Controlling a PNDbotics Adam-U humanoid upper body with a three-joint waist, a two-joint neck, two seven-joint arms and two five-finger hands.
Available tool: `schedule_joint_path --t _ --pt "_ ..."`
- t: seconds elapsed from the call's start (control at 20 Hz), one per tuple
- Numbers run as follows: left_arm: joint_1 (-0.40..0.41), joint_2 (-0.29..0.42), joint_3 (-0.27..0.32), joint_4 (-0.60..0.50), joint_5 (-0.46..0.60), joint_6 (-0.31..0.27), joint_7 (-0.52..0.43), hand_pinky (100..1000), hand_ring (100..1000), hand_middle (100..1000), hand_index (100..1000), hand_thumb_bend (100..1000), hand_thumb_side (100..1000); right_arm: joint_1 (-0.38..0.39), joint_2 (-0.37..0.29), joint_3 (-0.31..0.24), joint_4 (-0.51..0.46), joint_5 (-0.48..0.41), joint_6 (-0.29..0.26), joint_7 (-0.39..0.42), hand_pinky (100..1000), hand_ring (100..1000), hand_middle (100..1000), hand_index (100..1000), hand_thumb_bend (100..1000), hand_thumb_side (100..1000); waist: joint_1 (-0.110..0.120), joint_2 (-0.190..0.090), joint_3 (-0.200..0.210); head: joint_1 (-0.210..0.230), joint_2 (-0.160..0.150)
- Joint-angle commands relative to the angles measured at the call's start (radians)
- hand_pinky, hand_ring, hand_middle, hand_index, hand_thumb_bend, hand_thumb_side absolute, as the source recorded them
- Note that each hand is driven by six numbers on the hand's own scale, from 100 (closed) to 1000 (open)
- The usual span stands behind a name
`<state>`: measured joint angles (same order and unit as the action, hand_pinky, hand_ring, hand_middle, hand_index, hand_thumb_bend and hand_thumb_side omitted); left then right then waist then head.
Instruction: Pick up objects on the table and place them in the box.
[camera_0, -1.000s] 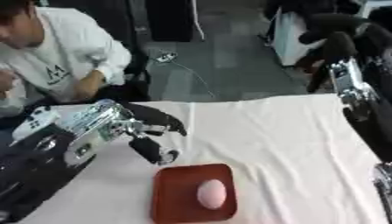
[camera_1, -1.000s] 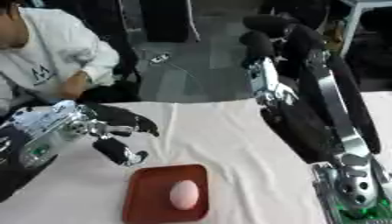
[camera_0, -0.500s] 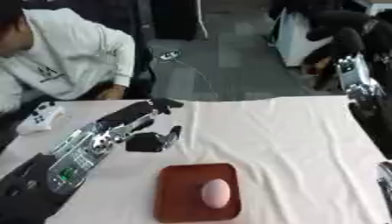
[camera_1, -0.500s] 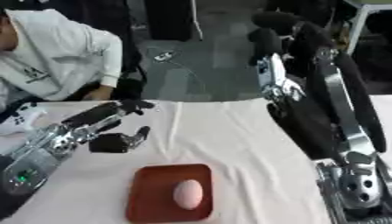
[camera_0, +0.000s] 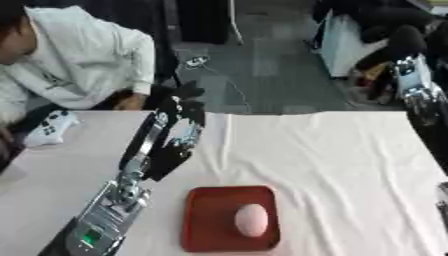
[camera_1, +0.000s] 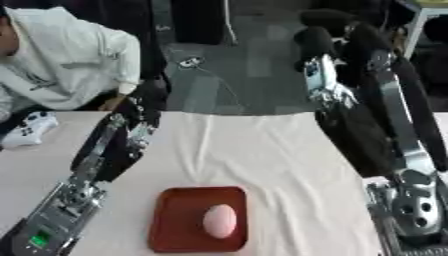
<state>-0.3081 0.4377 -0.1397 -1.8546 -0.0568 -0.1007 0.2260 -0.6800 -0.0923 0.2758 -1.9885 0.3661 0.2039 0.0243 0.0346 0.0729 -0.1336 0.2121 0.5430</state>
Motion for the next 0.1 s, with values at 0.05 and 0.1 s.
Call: schedule_joint_path --t 0.05,0.1 --pt "-0.004 0.003 0.013 -0.073 0.059 -0.002 0.019 788 765 852 1000 100 746 -0.008 -0.007 -0.008 -0.011 0.007 0.003 -0.005 357 569 658 812 100 774 -0.001 -0.010 0.003 -0.004 0.002" --pt "-0.003 0.005 0.013 -0.086 0.072 0.001 0.022 788 764 851 1000 100 747 -0.007 -0.007 -0.008 -0.011 0.008 0.003 -0.005 357 569 658 812 100 775 -0.001 -0.011 0.005 -0.003 0.003"
